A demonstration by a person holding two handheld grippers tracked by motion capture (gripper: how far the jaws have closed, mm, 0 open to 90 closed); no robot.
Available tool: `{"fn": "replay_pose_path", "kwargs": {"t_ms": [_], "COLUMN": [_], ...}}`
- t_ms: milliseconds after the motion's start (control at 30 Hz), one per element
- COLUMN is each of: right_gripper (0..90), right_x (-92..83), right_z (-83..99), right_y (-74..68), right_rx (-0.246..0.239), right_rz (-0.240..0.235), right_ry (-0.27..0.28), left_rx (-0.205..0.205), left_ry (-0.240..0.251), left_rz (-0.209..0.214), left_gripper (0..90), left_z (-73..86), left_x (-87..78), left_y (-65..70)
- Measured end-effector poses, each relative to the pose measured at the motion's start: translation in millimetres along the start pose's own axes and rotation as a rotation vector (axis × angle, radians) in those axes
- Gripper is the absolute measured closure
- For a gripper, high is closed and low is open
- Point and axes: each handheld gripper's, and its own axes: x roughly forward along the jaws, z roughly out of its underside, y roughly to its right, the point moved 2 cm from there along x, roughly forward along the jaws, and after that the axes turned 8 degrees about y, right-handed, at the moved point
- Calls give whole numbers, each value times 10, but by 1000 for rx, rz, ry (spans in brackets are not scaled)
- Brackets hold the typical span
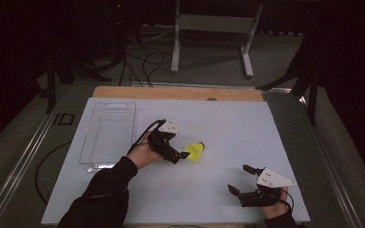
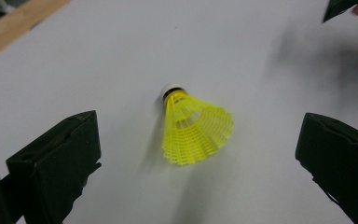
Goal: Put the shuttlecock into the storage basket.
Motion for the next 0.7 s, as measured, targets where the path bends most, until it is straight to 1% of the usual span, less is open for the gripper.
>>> {"fn": "replay_pose_path", "kwargs": {"t_ms": [33, 67, 100, 133, 167, 200, 233, 267, 300, 333, 367, 400, 433, 467, 500, 533, 633, 667, 700], "right_gripper": [88, 88, 88, 88, 88, 88, 88, 88, 88, 88, 88, 88, 88, 88, 88, 88, 88, 88, 88], "right_x": [0, 0, 0, 1, 1, 1, 1, 0, 0, 0, 0, 1, 1, 1, 1, 2, 3, 3, 3], "right_z": [0, 0, 0, 1, 1, 0, 0, 0, 0, 1, 1, 1, 1, 1, 1, 3, 4, 4, 4], "right_y": [0, 2, 2, 1, 1, 0, 0, -1, -1, 1, 1, 0, 0, -1, -1, 0, 1, 0, 0], "right_rx": [0, 0, 0, 1, 1, 1, 1, 0, 0, 0, 0, 2, 2, 1, 1, 3, 4, 3, 3], "right_rz": [0, -1, -1, -1, -1, -3, -3, -3, -3, -4, -4, -4, -4, -5, -5, -7, -9, -10, -10], "right_ry": [0, 1, 1, 0, 0, 0, 0, 0, 0, 1, 1, 0, 0, -1, -1, -2, -4, -4, -4], "left_rx": [0, 0, 0, 3, 3, 3, 3, -2, -2, -4, -4, -9, -9, -12, -12, -9, -2, -13, -13], "left_ry": [0, -16, -16, -31, -31, -49, -49, -62, -62, -85, -85, -100, -100, -97, -97, -105, -119, -130, -130], "left_rz": [0, -6, -6, -14, -14, -30, -30, -41, -41, -47, -47, -54, -54, -43, -43, -52, -51, -55, -55], "left_gripper": [7, 7, 7, 7, 7, 7, 7, 7, 7, 7, 9, 32, 34, 44, 53, 54, 88, 135, 153], "left_z": [0, 17, 17, 35, 35, 55, 55, 77, 77, 102, 102, 123, 123, 134, 134, 143, 156, 168, 168], "left_x": [0, 42, 42, 90, 90, 142, 142, 188, 188, 230, 230, 270, 270, 302, 302, 339, 371, 401, 401], "left_y": [0, -14, -14, -21, -21, -28, -28, -43, -43, -58, -58, -71, -71, -68, -68, -64, -68, -77, -77]}}
